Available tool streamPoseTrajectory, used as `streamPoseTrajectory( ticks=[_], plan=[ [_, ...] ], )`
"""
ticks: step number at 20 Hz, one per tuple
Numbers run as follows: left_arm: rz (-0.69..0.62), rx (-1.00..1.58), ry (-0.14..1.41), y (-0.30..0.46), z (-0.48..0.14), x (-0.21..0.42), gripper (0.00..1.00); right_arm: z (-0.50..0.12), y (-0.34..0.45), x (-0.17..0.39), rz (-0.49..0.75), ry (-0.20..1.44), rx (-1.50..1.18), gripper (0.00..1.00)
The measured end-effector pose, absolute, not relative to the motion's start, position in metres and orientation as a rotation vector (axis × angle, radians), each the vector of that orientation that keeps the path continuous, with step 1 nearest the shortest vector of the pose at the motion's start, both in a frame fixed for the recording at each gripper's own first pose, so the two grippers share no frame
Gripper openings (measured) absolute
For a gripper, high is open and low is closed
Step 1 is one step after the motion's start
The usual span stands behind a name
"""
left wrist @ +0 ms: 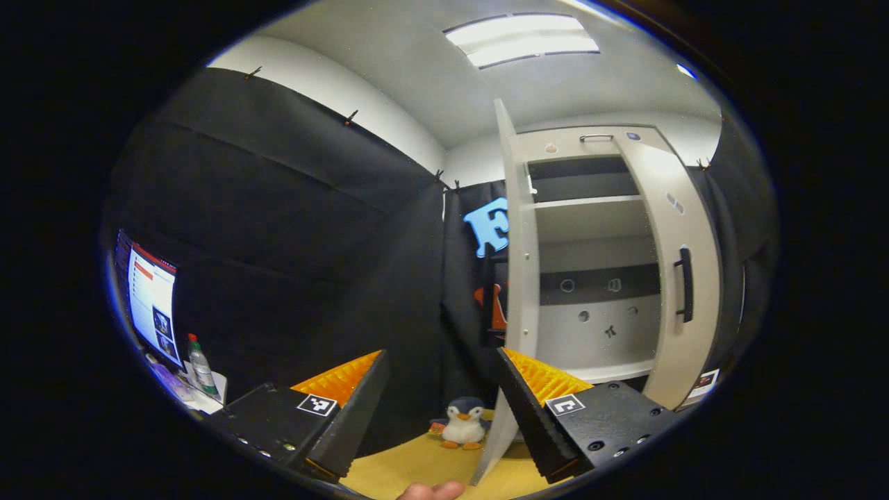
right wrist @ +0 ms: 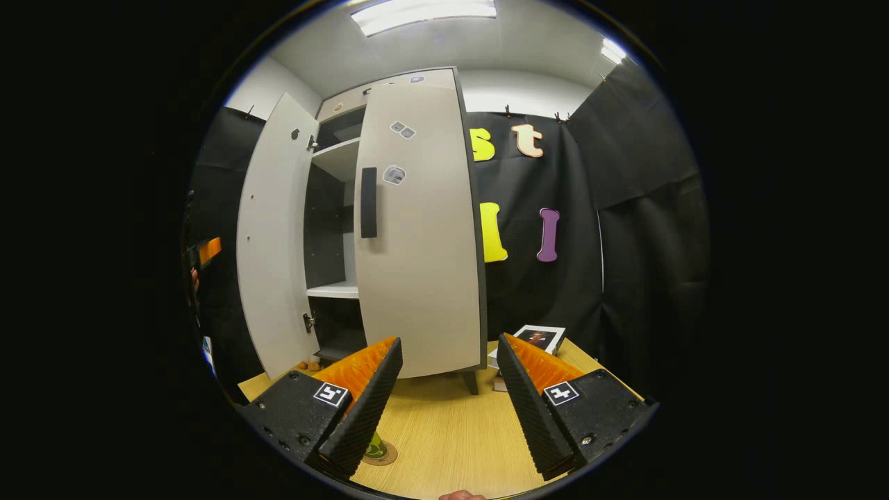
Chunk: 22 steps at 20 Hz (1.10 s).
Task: Grasp the bottle in the cabinet with the left hand and place it on the coaster, then close the right door with the right hand and the left door with the left hand.
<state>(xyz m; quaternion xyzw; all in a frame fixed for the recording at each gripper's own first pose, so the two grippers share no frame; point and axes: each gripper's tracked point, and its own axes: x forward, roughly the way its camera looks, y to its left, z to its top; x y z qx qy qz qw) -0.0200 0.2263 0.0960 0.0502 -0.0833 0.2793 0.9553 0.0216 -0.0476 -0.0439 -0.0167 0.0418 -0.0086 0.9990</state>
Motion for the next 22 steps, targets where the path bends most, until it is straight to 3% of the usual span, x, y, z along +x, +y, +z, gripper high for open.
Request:
streamPoseTrajectory(
  ticks=[3,5,6,8,14,22],
  plan=[
    [0.573,0.103,-0.178,0.266,0.11,0.014,0.96,-0.044,-0.052,0.018,-0.021,0.087,-0.035,0.84],
    [0.59,0.089,-0.183,0.283,0.116,0.035,0.9,-0.044,-0.058,0.014,-0.034,0.09,-0.046,0.84],
    [0.594,0.087,-0.177,0.287,0.118,0.043,0.97,-0.044,-0.062,0.012,-0.042,0.091,-0.053,0.84],
    [0.59,0.079,-0.18,0.289,0.121,0.052,0.94,-0.042,-0.07,0.01,-0.062,0.087,-0.055,0.84],
    [0.614,0.086,-0.198,0.282,0.122,0.056,0.95,-0.048,-0.085,0.009,-0.096,0.095,-0.03,0.84],
    [0.439,-0.024,-0.198,0.214,0.118,0.071,0.94,-0.051,-0.056,0.022,-0.04,0.106,-0.016,0.84]
  ],
)
